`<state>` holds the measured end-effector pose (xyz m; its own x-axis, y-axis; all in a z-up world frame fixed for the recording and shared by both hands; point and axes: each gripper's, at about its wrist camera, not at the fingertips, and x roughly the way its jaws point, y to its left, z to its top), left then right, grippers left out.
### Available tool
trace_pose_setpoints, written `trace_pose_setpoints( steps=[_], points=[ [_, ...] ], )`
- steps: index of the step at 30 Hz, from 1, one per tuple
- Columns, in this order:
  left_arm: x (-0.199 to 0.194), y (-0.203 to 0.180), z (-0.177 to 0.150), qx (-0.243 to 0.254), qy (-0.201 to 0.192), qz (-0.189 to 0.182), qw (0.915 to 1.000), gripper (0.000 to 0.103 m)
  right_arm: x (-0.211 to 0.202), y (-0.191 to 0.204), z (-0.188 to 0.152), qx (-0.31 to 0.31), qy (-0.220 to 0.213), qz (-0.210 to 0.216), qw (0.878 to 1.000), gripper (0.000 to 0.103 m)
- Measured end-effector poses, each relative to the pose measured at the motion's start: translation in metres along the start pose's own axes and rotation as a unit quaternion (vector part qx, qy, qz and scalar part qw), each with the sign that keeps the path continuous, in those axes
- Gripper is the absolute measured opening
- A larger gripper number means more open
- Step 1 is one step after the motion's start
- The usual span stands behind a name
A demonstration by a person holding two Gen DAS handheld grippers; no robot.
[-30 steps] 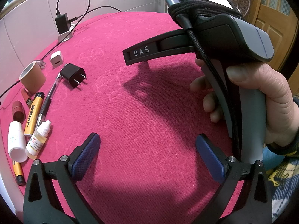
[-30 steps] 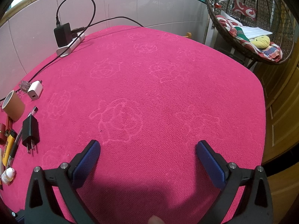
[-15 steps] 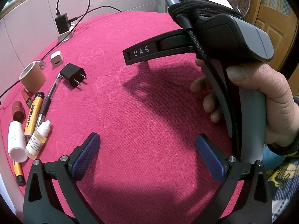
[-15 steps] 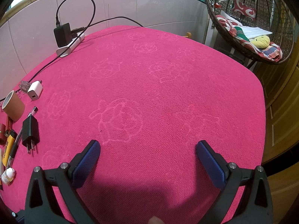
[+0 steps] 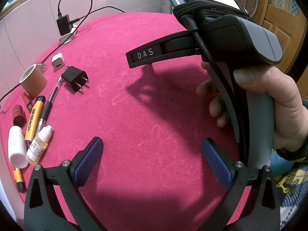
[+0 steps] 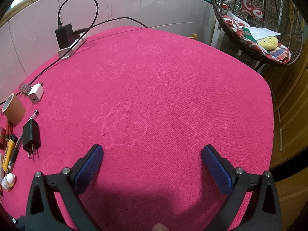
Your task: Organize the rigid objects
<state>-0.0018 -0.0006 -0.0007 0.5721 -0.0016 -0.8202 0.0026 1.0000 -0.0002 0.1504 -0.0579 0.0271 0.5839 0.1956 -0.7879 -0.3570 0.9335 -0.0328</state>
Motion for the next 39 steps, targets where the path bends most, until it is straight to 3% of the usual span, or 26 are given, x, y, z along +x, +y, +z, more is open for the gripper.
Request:
trace_pose_setpoints(
  steps=[32,39],
  points=[
    [-0.001,0.002,0.002,-0.004,0.000,0.003,1.0000,0.103,-0.002,-0.001,0.000,0.002,0.000,-0.002,1.000,0.103],
    [-0.034,0.025,0.003,-0.062,-0.064,0.031,0.9955,0.103,-0.002,-0.001,0.000,0.002,0.000,-0.001,1.000,0.103]
  ],
)
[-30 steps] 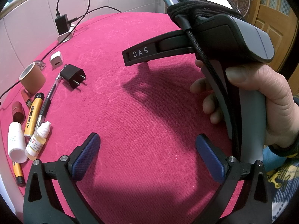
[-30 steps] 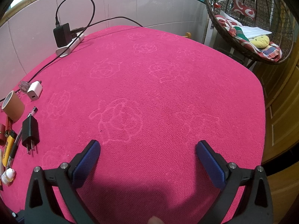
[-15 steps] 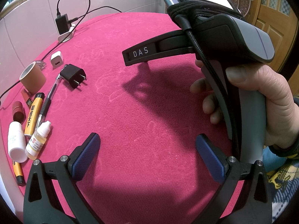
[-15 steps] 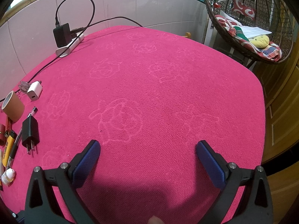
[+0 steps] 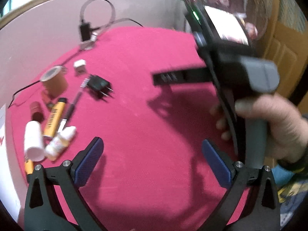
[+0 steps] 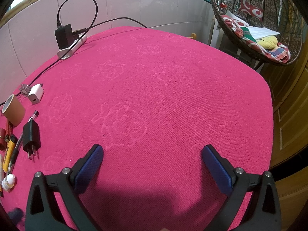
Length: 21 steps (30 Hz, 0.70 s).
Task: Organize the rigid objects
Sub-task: 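Move both grippers toward the scattered items beside the white tray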
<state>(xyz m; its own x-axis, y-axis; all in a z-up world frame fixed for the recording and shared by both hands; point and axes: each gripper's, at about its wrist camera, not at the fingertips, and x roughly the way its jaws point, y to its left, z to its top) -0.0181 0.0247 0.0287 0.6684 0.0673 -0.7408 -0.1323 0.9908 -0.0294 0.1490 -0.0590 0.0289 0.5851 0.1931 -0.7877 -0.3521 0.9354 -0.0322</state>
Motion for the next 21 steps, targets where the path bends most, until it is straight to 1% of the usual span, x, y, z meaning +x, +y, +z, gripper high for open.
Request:
trace_pose_setpoints(
  steps=[4,6,8,10,11,12,13,15,16,18,19,21],
  points=[
    [-0.026,0.026,0.006,-0.046,-0.042,0.037,0.9974,0.103,0.000,0.000,0.000,0.000,0.000,0.000,1.000,0.103],
    [-0.046,0.043,0.009,-0.068,-0.071,0.067,0.9929,0.103,0.000,0.000,0.000,0.000,0.000,0.000,1.000,0.103],
    [-0.069,0.062,0.011,-0.093,-0.099,0.103,0.9853,0.103,0.000,0.000,0.000,0.000,0.000,0.000,1.000,0.103],
    [-0.091,0.086,0.008,-0.123,-0.120,0.147,0.9742,0.103,0.000,0.000,0.000,0.000,0.000,0.000,1.000,0.103],
    [-0.101,0.099,0.004,-0.140,-0.123,0.176,0.9665,0.103,0.000,0.000,0.000,0.000,0.000,0.000,1.000,0.103],
    [-0.107,0.111,0.001,-0.159,-0.121,0.203,0.9587,0.103,0.000,0.000,0.000,0.001,0.000,0.001,1.000,0.103],
    [-0.112,0.126,-0.004,-0.184,-0.112,0.232,0.9485,0.103,0.000,0.000,0.000,0.001,-0.001,0.000,1.000,0.103],
    [-0.116,0.146,-0.014,-0.222,-0.092,0.272,0.9319,0.103,0.000,0.000,0.000,0.001,-0.001,0.000,1.000,0.103],
    [-0.116,0.154,-0.019,-0.239,-0.084,0.292,0.9221,0.103,0.000,0.000,0.000,0.002,-0.001,0.001,1.000,0.103],
    [-0.117,0.161,-0.027,-0.254,-0.078,0.315,0.9112,0.103,0.000,0.000,0.000,0.002,-0.001,0.003,1.000,0.103],
    [-0.117,0.162,-0.030,-0.260,-0.076,0.321,0.9075,0.103,-0.001,-0.001,0.000,0.000,-0.001,0.005,1.000,0.103],
    [-0.115,0.163,-0.032,-0.265,-0.075,0.320,0.9066,0.103,-0.003,-0.002,-0.001,-0.007,-0.001,0.014,1.000,0.103]
  ],
)
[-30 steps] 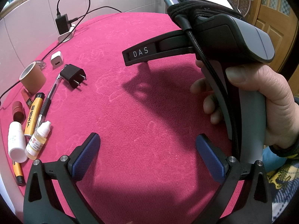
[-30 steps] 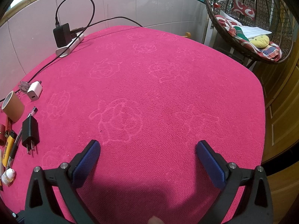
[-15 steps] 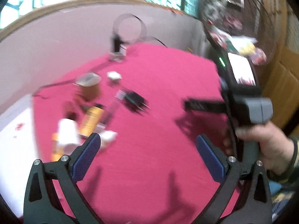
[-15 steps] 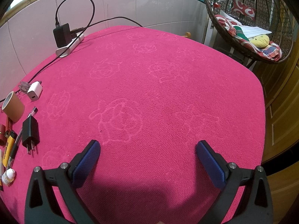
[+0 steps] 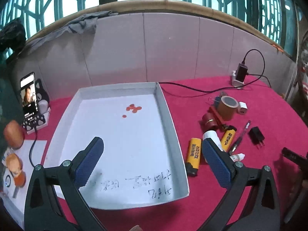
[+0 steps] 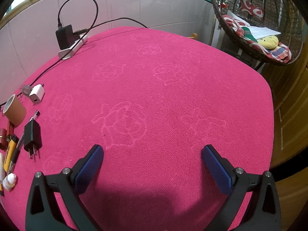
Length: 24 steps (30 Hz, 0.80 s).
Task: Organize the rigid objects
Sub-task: 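Move both grippers toward the scattered items beside the white tray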
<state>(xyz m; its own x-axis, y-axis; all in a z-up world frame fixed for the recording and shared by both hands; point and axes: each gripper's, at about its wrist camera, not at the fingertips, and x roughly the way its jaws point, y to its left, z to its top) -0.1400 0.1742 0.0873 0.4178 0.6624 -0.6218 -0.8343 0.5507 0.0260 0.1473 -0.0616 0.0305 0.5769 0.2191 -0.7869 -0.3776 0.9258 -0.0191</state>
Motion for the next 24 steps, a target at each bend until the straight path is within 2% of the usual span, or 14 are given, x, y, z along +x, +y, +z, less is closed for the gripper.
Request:
trace_pose_setpoints(
  steps=[5,9,13,15,17,20,22,24],
  points=[
    [-0.002,0.002,0.003,-0.008,0.002,0.002,1.0000,0.103,-0.014,-0.001,0.004,-0.006,-0.009,0.053,0.999,0.103],
    [-0.009,0.010,0.007,-0.037,-0.004,-0.024,0.9990,0.103,-0.052,0.012,0.018,-0.031,-0.070,0.126,0.989,0.103],
    [-0.021,0.021,0.013,-0.052,-0.024,-0.049,0.9971,0.103,-0.111,0.032,0.047,-0.072,-0.161,0.226,0.958,0.103],
    [-0.019,0.016,0.014,-0.040,-0.017,-0.059,0.9973,0.103,-0.124,0.048,0.060,-0.106,-0.171,0.247,0.948,0.103],
    [-0.013,0.006,0.012,-0.027,0.001,-0.079,0.9965,0.103,-0.118,0.065,0.066,-0.139,-0.142,0.256,0.946,0.103],
    [0.005,-0.016,0.006,0.000,0.037,-0.113,0.9929,0.103,-0.087,0.081,0.058,-0.162,-0.080,0.269,0.946,0.103],
    [0.019,-0.034,0.002,0.027,0.056,-0.115,0.9914,0.103,-0.064,0.092,0.045,-0.180,-0.046,0.260,0.947,0.103],
    [0.033,-0.053,-0.001,0.057,0.072,-0.111,0.9896,0.103,-0.048,0.098,0.032,-0.194,-0.033,0.248,0.949,0.102]
  ],
)
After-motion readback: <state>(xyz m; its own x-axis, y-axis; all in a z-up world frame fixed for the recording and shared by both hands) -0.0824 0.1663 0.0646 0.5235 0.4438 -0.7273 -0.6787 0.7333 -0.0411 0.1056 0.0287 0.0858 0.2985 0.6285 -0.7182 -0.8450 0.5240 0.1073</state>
